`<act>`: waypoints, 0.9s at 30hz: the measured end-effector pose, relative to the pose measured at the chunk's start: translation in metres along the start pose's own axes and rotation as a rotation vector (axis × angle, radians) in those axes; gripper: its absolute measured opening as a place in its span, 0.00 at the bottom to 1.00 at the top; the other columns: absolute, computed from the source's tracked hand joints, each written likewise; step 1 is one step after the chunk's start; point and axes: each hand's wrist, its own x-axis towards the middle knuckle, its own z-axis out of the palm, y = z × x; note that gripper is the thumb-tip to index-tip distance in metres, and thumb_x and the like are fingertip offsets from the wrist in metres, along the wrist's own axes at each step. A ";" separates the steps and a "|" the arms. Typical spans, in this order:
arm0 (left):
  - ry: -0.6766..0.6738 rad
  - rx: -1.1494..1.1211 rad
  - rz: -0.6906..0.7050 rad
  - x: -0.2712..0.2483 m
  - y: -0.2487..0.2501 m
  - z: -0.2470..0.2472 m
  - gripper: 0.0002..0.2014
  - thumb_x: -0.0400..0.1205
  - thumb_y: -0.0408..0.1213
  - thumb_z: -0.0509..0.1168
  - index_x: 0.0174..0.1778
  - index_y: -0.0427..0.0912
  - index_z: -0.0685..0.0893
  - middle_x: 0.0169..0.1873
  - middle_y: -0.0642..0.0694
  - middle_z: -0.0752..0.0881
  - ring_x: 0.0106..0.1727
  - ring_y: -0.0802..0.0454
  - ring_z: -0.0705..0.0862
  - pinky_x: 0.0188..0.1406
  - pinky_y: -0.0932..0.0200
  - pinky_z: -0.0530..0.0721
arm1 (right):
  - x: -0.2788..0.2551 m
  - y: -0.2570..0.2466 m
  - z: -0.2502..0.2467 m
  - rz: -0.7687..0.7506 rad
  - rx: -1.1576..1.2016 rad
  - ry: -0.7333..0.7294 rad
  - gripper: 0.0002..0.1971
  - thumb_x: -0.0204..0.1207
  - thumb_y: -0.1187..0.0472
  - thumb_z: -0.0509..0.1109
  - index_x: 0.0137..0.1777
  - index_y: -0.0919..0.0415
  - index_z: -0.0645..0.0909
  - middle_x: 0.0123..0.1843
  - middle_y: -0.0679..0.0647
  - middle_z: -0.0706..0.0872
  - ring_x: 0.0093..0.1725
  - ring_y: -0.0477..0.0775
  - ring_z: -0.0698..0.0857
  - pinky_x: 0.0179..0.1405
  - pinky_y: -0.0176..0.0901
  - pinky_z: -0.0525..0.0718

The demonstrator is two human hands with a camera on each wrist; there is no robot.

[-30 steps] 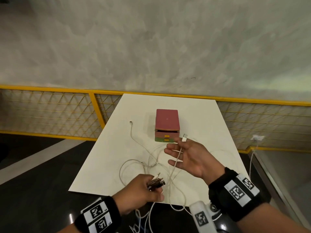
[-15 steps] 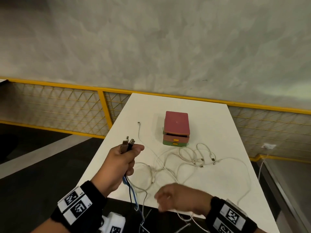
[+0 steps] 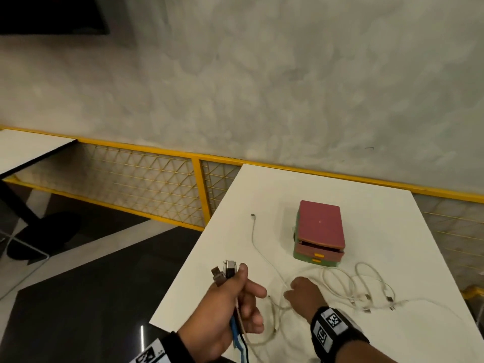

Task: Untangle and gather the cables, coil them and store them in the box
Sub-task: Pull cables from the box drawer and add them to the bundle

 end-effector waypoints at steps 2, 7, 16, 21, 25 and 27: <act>-0.031 -0.015 -0.038 0.005 0.000 -0.002 0.28 0.82 0.54 0.59 0.36 0.30 0.90 0.22 0.37 0.80 0.34 0.36 0.90 0.38 0.45 0.89 | 0.001 -0.002 0.004 0.027 0.006 -0.002 0.13 0.75 0.51 0.66 0.58 0.48 0.77 0.68 0.51 0.82 0.66 0.55 0.80 0.69 0.51 0.75; -0.060 -0.085 -0.163 0.025 0.000 -0.003 0.28 0.84 0.52 0.60 0.43 0.28 0.92 0.40 0.30 0.90 0.52 0.30 0.92 0.51 0.36 0.87 | -0.002 -0.009 0.007 0.048 0.010 -0.057 0.17 0.64 0.42 0.65 0.52 0.45 0.73 0.63 0.51 0.82 0.65 0.55 0.80 0.68 0.55 0.74; 0.012 -0.085 -0.244 0.051 -0.013 0.001 0.26 0.86 0.49 0.61 0.50 0.25 0.89 0.43 0.26 0.91 0.46 0.28 0.92 0.50 0.34 0.86 | -0.030 -0.025 -0.017 -0.018 0.556 0.052 0.12 0.76 0.61 0.61 0.50 0.63 0.85 0.43 0.58 0.86 0.41 0.57 0.85 0.41 0.49 0.83; 0.010 -0.083 -0.300 0.073 -0.033 0.027 0.30 0.83 0.56 0.61 0.60 0.28 0.85 0.47 0.28 0.92 0.47 0.30 0.92 0.47 0.37 0.87 | -0.093 -0.025 -0.070 -0.085 0.842 0.057 0.13 0.75 0.74 0.59 0.49 0.65 0.84 0.29 0.56 0.77 0.23 0.49 0.76 0.20 0.35 0.68; -0.046 -0.198 -0.307 0.075 -0.046 0.060 0.32 0.85 0.58 0.57 0.63 0.28 0.82 0.53 0.27 0.91 0.54 0.31 0.90 0.45 0.37 0.88 | -0.149 -0.005 -0.084 -0.197 0.702 0.011 0.13 0.77 0.73 0.60 0.43 0.60 0.85 0.23 0.51 0.77 0.22 0.46 0.77 0.20 0.35 0.71; -0.027 -0.292 -0.268 0.072 -0.043 0.071 0.28 0.87 0.54 0.57 0.60 0.27 0.82 0.47 0.29 0.92 0.53 0.33 0.89 0.45 0.37 0.89 | -0.183 0.012 -0.087 -0.244 0.643 -0.063 0.13 0.75 0.73 0.62 0.42 0.57 0.86 0.23 0.48 0.77 0.23 0.45 0.77 0.24 0.33 0.74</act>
